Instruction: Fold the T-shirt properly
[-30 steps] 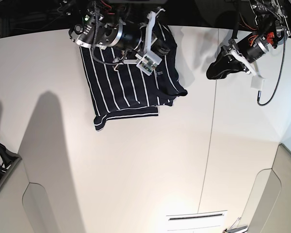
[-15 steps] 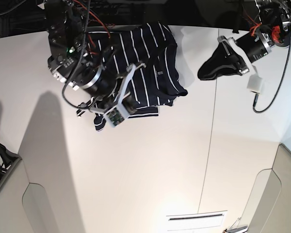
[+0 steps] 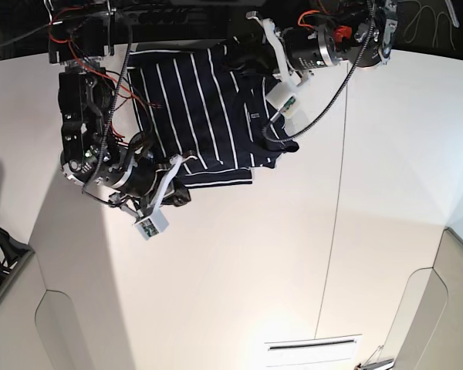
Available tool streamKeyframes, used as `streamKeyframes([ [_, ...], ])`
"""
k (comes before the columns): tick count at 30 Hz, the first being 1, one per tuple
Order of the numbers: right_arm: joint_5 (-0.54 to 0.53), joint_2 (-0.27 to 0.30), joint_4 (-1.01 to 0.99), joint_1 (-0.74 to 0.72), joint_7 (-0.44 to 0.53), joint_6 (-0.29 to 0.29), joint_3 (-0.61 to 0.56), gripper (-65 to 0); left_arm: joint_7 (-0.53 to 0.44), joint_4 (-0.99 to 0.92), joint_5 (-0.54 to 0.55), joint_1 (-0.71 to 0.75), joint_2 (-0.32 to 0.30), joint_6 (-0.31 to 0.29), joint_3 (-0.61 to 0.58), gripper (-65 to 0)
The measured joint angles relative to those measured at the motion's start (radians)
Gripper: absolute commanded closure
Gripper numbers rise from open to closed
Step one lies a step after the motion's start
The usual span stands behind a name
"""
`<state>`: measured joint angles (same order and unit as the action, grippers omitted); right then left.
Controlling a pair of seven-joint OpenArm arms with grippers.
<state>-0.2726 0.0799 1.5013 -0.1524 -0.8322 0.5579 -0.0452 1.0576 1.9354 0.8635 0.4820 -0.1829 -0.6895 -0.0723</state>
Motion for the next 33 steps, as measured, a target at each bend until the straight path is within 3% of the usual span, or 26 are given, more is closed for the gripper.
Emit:
streamKeyframes([
  [5,-0.022,0.003,-0.116,-0.015,0.000,0.012,-0.001,0.0,-0.060,-0.111,-0.117,-0.035,0.003,0.000,-0.039,-5.4],
  [12,-0.118,0.059,-0.118,-0.014,-0.057,0.012,-0.001,0.0,-0.105,-0.180,-0.222,-0.162,0.000,-0.001,-0.037,-5.4],
  [17,-0.199,0.094,-0.117,-0.008,-0.123,0.015,0.000,0.0,-0.172,-0.227,-0.338,-0.259,0.001,0.068,-0.038,-5.4],
  [20,-0.226,0.100,-0.098,0.020,-0.123,0.015,0.000,0.0,-0.194,-0.274,-0.379,-0.334,0.002,0.074,-0.038,-5.4],
  [26,-0.261,0.100,0.007,0.138,-0.121,0.015,0.001,0.0,-0.225,-0.404,-0.415,-0.477,0.003,0.125,-0.037,-5.4],
  [33,-0.268,0.097,0.140,0.217,-0.137,0.019,-0.001,0.0,-0.228,-0.468,-0.416,-0.537,0.003,0.129,-0.036,-5.4],
])
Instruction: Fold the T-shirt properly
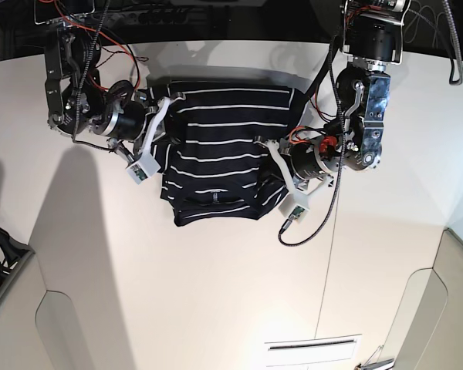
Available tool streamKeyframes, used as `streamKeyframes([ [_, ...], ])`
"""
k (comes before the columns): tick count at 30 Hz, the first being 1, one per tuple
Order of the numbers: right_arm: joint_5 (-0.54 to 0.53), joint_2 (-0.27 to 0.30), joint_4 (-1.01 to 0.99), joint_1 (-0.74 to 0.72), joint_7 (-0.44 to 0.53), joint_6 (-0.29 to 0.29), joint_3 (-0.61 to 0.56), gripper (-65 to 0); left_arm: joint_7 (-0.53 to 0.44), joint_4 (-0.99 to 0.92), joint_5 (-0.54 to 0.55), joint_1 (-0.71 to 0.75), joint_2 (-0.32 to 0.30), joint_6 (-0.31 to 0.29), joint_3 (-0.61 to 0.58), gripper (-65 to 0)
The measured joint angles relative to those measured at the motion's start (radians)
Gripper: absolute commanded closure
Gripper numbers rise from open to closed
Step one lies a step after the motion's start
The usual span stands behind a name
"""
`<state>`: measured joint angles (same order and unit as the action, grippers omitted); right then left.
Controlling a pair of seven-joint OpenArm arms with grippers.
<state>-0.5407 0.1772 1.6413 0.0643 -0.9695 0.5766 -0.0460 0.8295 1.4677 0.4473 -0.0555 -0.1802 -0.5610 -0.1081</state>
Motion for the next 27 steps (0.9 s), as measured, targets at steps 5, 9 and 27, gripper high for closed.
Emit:
streamKeyframes([
  [5,0.025,-0.001,0.010,-0.006,-0.034,0.000,0.021,0.0,0.028,0.075,0.048,0.027,-0.024,0.007,0.019,-5.4],
  [9,0.023,0.000,0.022,0.011,-0.084,0.001,0.086,0.0,0.038,0.235,0.083,0.108,-0.079,0.008,0.092,-5.4],
  [27,-0.212,0.223,0.324,0.395,-0.259,0.008,0.168,0.0,0.061,0.608,0.032,0.819,-0.109,0.033,0.352,-5.4],
])
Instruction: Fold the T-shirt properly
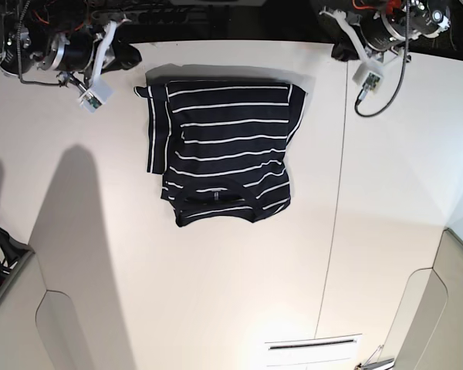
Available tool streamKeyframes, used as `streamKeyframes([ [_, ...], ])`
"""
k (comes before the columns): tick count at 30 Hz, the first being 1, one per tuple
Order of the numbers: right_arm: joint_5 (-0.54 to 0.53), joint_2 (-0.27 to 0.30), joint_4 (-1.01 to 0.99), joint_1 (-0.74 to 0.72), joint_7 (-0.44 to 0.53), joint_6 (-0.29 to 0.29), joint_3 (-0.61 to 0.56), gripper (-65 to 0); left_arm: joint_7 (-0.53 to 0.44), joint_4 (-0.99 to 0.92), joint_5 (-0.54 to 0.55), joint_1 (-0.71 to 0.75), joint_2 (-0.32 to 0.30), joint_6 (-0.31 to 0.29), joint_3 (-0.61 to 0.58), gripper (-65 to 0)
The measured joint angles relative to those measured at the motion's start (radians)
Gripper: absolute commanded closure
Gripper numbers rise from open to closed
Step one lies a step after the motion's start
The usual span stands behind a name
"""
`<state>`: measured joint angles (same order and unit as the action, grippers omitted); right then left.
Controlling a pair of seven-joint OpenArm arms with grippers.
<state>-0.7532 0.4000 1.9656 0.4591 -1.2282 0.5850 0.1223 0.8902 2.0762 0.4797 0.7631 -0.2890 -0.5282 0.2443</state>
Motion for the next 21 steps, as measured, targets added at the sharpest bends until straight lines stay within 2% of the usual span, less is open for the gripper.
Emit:
streamKeyframes([
  [5,-0.005,0.079,-0.016,0.137,-0.008,0.002,0.000,0.0,-0.004,-0.068,-0.052,0.145,0.002,0.000,-0.001,-5.4],
  [10,-0.013,0.081,-0.101,0.245,0.030,0.002,-0.011,0.0,-0.040,-0.266,-0.142,0.201,0.000,0.000,-0.012,-5.4],
  [12,-0.015,0.079,-0.171,0.267,0.065,-0.001,-0.026,0.0,-0.121,-0.385,-0.174,0.201,-0.010,0.001,-0.031,-5.4],
  [15,0.008,0.079,-0.312,0.275,0.108,-0.001,-0.067,0.0,-0.327,-0.570,-0.180,0.181,-0.016,0.003,-0.065,-5.5],
  [17,0.058,0.079,-0.411,0.270,0.183,-0.003,-0.104,0.0,-0.399,-0.691,-0.180,0.140,-0.016,0.004,-0.102,-5.5],
  [19,0.125,0.079,-0.500,0.269,0.298,-0.002,-0.142,0.0,-0.401,-0.795,-0.182,0.083,-0.015,0.018,-0.147,-5.5],
  [21,0.217,0.079,-0.586,0.252,0.388,-0.004,-0.190,0.0,-0.406,-0.883,-0.176,0.016,-0.013,0.055,-0.192,-5.5],
])
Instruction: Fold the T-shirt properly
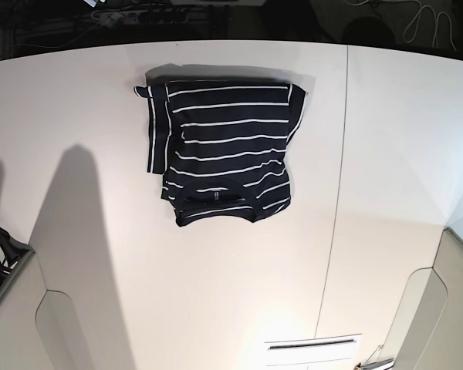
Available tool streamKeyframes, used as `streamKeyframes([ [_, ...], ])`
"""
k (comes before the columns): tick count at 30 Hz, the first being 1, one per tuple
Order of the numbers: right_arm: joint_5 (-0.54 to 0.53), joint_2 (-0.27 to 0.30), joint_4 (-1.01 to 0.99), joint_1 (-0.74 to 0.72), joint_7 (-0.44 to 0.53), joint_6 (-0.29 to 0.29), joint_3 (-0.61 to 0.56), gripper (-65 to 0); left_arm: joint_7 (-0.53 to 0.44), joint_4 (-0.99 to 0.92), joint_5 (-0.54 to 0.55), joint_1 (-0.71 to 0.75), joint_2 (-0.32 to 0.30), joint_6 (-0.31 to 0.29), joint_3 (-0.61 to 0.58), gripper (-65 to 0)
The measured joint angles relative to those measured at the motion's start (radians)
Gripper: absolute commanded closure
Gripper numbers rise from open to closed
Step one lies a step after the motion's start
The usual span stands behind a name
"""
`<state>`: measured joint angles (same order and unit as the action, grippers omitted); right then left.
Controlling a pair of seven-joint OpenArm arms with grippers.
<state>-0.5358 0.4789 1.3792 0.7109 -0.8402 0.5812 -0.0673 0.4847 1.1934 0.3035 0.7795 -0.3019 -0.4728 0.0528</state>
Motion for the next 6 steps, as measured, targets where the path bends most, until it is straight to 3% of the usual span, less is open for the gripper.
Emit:
streamKeyframes([
  [3,0.087,0.000,-0.119,-0.063,0.018,0.003,-0.070,0.0,-0.009,-0.122,-0.005,-0.100,0.000,0.080,-0.072,-5.5],
  [6,0.095,-0.001,-0.211,-0.128,0.023,0.000,-0.098,0.0,-0.010,-0.219,-0.006,-0.174,0.010,0.133,-0.150,-5.5],
])
